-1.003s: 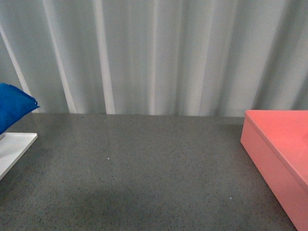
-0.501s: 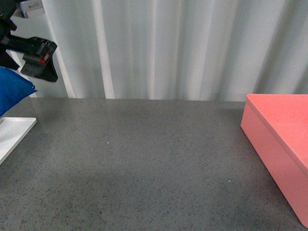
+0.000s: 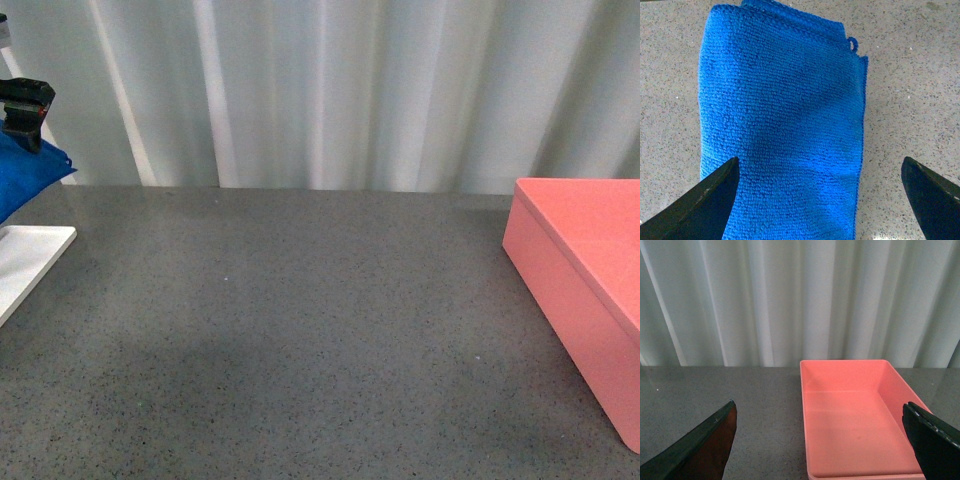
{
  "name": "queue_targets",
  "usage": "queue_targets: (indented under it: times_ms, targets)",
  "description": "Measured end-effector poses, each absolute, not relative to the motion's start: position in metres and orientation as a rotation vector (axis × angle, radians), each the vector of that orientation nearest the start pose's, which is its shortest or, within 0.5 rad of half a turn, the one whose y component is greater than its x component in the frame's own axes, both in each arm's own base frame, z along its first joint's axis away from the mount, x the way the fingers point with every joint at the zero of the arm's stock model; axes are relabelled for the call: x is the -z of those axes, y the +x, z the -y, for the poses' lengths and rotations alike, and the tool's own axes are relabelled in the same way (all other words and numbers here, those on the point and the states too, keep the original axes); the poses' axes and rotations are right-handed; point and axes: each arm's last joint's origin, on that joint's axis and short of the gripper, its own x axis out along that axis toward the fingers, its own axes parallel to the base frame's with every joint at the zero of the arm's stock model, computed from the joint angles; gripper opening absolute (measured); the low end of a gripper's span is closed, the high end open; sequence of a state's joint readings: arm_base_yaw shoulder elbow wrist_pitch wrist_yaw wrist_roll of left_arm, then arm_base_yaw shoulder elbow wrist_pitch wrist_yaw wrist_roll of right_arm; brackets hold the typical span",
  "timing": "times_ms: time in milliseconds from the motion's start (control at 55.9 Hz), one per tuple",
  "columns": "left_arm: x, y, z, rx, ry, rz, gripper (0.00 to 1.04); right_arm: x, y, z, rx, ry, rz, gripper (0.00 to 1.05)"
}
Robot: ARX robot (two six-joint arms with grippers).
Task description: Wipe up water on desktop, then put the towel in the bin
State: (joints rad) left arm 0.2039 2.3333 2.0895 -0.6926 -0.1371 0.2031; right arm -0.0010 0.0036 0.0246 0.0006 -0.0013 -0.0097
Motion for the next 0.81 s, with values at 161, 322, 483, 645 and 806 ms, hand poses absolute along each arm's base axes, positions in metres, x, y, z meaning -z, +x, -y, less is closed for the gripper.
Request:
queue_targets:
  times_ms: [161, 322, 483, 645, 806]
  targets:
    - [-0.209, 0.502, -0.116, -0.245, 0.150, -0.940, 0.98, -0.172, 0.096, 0.000, 0.000, -0.010, 0.022, 0.98]
    - [-0.197, 0.502, -0.120, -0.255, 0.150, -0.938, 0.98, -0.172, 0.096, 0.000, 0.000, -0.010, 0.022, 0.98]
    - [-0.186, 0.500, -0.121, -0.252, 0.161, -0.953, 0.98, -0.172, 0.096, 0.000, 0.000, -0.010, 0.022, 0.98]
    - [-0.179, 0.497, -0.119, -0.237, 0.205, -0.952, 0.89, -0.172, 0.096, 0.000, 0.000, -0.010, 0.022, 0.98]
    - [-0.171, 0.489, -0.114, -0.201, 0.197, -0.949, 0.55, -0.172, 0.096, 0.000, 0.000, -0.010, 0.022, 0.98]
